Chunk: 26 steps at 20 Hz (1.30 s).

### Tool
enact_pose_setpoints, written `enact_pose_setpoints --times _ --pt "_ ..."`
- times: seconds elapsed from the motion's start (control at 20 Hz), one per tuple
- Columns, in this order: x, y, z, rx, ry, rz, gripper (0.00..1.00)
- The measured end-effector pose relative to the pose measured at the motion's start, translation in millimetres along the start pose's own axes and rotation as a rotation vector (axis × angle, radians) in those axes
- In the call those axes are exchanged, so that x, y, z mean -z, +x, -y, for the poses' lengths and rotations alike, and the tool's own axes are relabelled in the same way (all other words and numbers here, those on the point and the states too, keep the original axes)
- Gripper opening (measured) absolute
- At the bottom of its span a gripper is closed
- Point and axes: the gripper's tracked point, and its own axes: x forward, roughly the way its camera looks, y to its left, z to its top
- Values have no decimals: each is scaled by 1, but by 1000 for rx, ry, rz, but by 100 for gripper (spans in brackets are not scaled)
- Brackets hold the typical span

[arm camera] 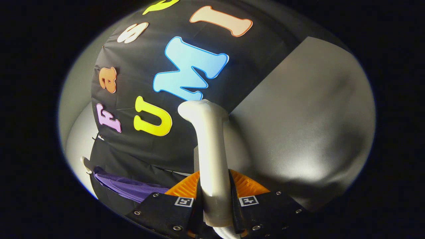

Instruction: Iron the clothes twice with a garment steamer, once on the left side and once on the right side.

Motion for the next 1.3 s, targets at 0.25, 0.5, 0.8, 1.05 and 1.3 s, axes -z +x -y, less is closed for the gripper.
enact_pose_setpoints --times 0.25,0.5,0.8,1.05,1.3 --pt "34 -36 -11 29 -29 55 35" --pt "67 -92 -71 42 -198 235 35" --pt "156 -147 -112 56 -226 365 35" --pt "216 -158 -116 112 -247 411 35" --pt "238 -169 -148 124 -369 500 35"
